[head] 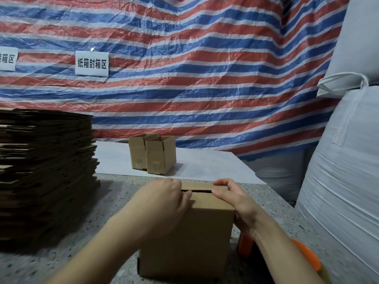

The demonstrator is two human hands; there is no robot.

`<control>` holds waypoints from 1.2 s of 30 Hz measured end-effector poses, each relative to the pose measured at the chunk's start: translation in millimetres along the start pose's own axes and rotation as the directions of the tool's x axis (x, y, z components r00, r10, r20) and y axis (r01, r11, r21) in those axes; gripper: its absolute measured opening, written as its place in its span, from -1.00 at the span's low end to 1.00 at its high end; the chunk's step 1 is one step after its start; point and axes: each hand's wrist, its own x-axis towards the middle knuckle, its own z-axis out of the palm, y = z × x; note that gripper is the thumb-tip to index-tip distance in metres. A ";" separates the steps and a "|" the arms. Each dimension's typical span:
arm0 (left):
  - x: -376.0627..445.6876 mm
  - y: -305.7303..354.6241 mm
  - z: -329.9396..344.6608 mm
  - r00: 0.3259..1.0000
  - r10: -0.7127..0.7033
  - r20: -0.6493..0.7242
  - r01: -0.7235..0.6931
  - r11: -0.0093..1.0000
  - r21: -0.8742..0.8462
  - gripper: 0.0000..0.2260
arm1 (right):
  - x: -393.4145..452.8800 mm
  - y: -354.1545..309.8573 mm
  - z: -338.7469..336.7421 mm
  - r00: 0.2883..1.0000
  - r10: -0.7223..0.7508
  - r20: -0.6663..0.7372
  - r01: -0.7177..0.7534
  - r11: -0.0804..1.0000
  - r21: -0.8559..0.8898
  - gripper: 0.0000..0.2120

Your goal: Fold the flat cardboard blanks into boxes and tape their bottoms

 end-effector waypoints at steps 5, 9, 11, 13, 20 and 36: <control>-6.0 4.1 9.8 0.986 0.078 0.151 -0.098 0.987 0.129 -0.36 | -3.7 -4.8 3.7 1.000 0.009 -0.003 -0.010 0.999 -0.036 -0.72; -3.3 4.3 10.9 0.984 0.101 0.145 -0.123 0.981 0.152 -0.37 | -0.7 -8.4 3.9 0.998 0.047 -0.048 -0.051 0.994 -0.093 -0.78; -2.1 5.8 10.0 0.983 0.099 0.155 -0.122 0.982 0.146 -0.37 | 1.9 -11.3 3.8 0.996 0.058 -0.074 -0.068 0.988 -0.138 -0.85; 0.4 10.5 9.3 0.983 0.110 0.149 -0.132 0.981 0.142 -0.29 | 4.2 -15.5 4.5 0.994 0.075 -0.082 -0.087 0.984 -0.155 -0.89; 3.2 16.7 23.2 0.983 0.140 0.118 -0.160 0.969 0.186 -0.27 | 1.3 -13.8 4.8 0.994 0.083 -0.070 -0.093 0.983 -0.159 -0.84; 1.9 15.1 24.6 0.986 0.167 0.029 -0.169 0.975 0.147 -0.21 | -53.6 9.2 -80.2 0.912 0.252 -0.324 -0.306 -0.107 -0.946 -0.36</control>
